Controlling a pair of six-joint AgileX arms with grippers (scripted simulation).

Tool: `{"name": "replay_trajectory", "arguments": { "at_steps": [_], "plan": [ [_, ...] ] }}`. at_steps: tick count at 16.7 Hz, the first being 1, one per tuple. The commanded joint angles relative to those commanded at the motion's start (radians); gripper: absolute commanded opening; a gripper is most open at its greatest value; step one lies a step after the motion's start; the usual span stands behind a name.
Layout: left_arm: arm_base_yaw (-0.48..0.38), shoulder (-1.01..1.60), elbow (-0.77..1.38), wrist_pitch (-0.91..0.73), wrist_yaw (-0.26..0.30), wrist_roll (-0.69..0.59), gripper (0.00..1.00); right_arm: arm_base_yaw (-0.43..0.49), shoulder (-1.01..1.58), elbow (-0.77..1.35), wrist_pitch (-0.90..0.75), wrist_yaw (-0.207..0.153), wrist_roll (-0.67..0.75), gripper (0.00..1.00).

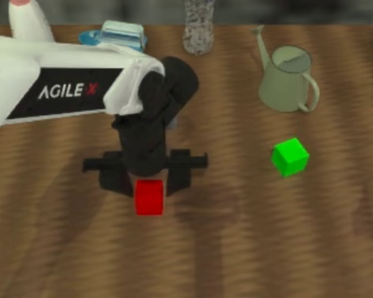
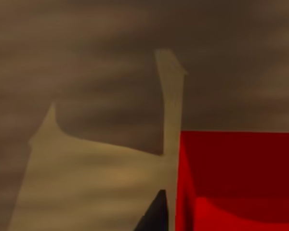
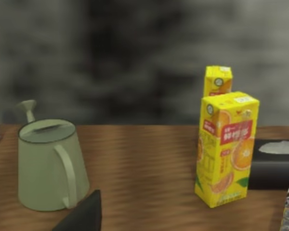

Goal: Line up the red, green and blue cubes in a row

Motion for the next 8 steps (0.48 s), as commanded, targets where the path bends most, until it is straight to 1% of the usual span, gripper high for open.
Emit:
{"name": "replay_trajectory", "arguments": {
  "at_steps": [2, 3, 8],
  "plan": [
    [0.0, 0.0, 0.0, 0.0, 0.0, 0.0, 0.98, 0.0, 0.0, 0.0, 0.0, 0.0, 0.0, 1.0],
    [0.0, 0.0, 0.0, 0.0, 0.0, 0.0, 1.0, 0.0, 0.0, 0.0, 0.0, 0.0, 0.0, 1.0],
    [0.0, 0.0, 0.0, 0.0, 0.0, 0.0, 1.0, 0.0, 0.0, 0.0, 0.0, 0.0, 0.0, 1.0]
  ]
}}
